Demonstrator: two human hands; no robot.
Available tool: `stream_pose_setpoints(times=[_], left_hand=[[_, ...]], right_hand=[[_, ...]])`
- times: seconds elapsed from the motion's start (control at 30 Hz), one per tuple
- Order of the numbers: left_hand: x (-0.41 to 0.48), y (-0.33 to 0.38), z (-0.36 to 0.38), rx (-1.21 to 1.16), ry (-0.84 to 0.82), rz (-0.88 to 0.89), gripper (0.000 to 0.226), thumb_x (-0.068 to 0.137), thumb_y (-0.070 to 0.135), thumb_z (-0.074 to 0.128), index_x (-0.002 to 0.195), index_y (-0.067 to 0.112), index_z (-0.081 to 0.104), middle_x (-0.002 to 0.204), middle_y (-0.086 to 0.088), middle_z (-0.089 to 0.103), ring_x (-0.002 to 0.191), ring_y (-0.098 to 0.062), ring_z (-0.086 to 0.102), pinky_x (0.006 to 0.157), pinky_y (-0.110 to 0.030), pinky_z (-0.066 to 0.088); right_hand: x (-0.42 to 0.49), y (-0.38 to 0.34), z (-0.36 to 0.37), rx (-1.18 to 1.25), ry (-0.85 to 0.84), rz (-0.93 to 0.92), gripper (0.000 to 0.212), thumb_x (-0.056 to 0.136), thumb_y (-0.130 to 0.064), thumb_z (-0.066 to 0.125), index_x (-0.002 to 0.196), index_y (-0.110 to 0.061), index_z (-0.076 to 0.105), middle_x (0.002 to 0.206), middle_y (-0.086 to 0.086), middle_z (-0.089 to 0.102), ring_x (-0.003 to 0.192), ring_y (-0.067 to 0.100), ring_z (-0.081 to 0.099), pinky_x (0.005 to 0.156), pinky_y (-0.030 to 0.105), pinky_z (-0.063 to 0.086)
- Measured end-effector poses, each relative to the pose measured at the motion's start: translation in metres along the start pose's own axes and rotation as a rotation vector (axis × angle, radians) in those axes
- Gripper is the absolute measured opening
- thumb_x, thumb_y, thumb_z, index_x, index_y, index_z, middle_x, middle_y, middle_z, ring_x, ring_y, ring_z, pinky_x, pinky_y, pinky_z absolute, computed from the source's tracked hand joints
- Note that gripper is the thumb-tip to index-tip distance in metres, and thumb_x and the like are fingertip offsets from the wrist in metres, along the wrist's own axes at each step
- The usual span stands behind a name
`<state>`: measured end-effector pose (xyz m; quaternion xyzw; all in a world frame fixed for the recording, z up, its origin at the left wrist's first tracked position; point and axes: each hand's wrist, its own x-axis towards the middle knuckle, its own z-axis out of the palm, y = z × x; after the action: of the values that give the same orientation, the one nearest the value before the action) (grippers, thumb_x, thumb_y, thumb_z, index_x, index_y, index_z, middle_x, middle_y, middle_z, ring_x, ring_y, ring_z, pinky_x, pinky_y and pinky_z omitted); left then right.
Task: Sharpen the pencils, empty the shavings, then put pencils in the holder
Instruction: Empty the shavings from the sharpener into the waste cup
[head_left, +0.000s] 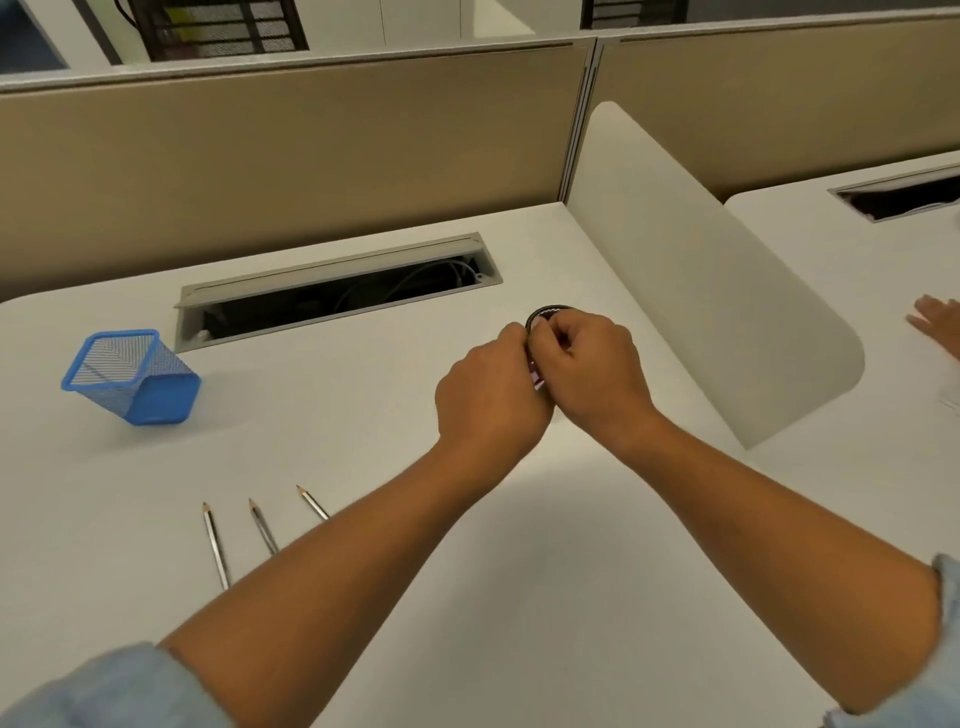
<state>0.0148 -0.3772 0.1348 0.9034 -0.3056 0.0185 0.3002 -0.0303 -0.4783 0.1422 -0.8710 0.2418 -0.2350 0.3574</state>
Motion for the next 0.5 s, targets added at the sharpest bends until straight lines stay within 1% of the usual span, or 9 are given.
stream_pose_setpoints(times=[0.07,0.13,0.17,0.23,0.3,0.33,0.4,0.43,0.5], left_hand=[[0.018,0.003,0.009,0.004,-0.035,0.024,0.014,0.080,0.024,0.060,0.085,0.030,0.048,0.059,0.015,0.044,0.055,-0.014,0.048,0.043,-0.021,0.033],[0.037,0.005,0.015,0.004,-0.099,0.044,0.012,0.080,0.020,0.057,0.085,0.031,0.058,0.060,0.013,0.053,0.056,-0.015,0.054,0.046,-0.023,0.043],[0.047,0.005,0.018,0.007,-0.143,0.056,0.013,0.080,0.019,0.056,0.085,0.030,0.061,0.063,0.011,0.058,0.058,-0.018,0.057,0.048,-0.025,0.047],[0.063,0.006,0.022,-0.008,-0.239,0.076,0.012,0.079,0.018,0.055,0.080,0.029,0.061,0.066,0.005,0.063,0.063,-0.022,0.062,0.051,-0.027,0.051],[0.078,0.006,0.027,-0.051,-0.314,0.074,0.010,0.079,0.017,0.056,0.076,0.026,0.060,0.066,0.003,0.063,0.065,-0.023,0.062,0.051,-0.026,0.048],[0.085,0.006,0.029,-0.063,-0.339,0.070,0.009,0.080,0.017,0.056,0.076,0.024,0.061,0.066,0.002,0.062,0.065,-0.023,0.062,0.049,-0.024,0.045],[0.096,0.003,0.035,-0.047,-0.359,0.065,0.009,0.081,0.016,0.056,0.076,0.021,0.062,0.063,0.002,0.061,0.063,-0.023,0.061,0.047,-0.023,0.041],[0.100,0.001,0.038,-0.021,-0.349,0.063,0.009,0.081,0.016,0.056,0.075,0.021,0.060,0.061,0.003,0.058,0.062,-0.023,0.060,0.047,-0.023,0.040],[0.107,-0.003,0.045,0.103,-0.269,0.078,0.009,0.081,0.019,0.057,0.073,0.024,0.055,0.057,0.007,0.050,0.058,-0.022,0.057,0.049,-0.024,0.040]], right_hand=[[0.016,0.009,0.002,0.051,0.016,0.030,0.036,0.084,-0.036,0.046,0.059,-0.012,0.054,0.053,0.000,0.058,0.054,0.019,0.056,0.052,0.033,0.047],[0.030,0.018,0.004,0.079,0.046,0.025,0.033,0.083,-0.033,0.047,0.057,-0.012,0.050,0.050,-0.002,0.051,0.051,0.018,0.049,0.051,0.033,0.045],[0.037,0.023,0.004,0.095,0.053,0.018,0.033,0.082,-0.031,0.047,0.057,-0.010,0.050,0.050,0.000,0.050,0.051,0.020,0.048,0.050,0.034,0.044],[0.050,0.033,0.005,0.154,0.047,0.010,0.030,0.079,-0.026,0.047,0.056,-0.006,0.051,0.051,0.007,0.052,0.052,0.024,0.049,0.049,0.036,0.044],[0.062,0.040,0.006,0.245,0.030,0.011,0.027,0.075,-0.022,0.047,0.051,-0.011,0.049,0.048,0.004,0.052,0.050,0.018,0.048,0.048,0.032,0.040],[0.068,0.044,0.008,0.272,0.025,0.012,0.026,0.075,-0.021,0.047,0.051,-0.011,0.049,0.047,0.004,0.052,0.050,0.017,0.048,0.048,0.030,0.040],[0.078,0.050,0.013,0.271,0.024,0.002,0.028,0.076,-0.019,0.046,0.053,-0.002,0.049,0.050,0.015,0.053,0.051,0.020,0.048,0.049,0.031,0.039],[0.082,0.052,0.016,0.247,0.030,-0.007,0.029,0.077,-0.020,0.046,0.054,-0.003,0.047,0.050,0.017,0.052,0.051,0.020,0.046,0.048,0.032,0.038],[0.089,0.055,0.022,0.145,0.061,-0.013,0.031,0.080,-0.023,0.045,0.050,-0.015,0.040,0.045,0.005,0.043,0.047,0.014,0.038,0.046,0.028,0.032]])
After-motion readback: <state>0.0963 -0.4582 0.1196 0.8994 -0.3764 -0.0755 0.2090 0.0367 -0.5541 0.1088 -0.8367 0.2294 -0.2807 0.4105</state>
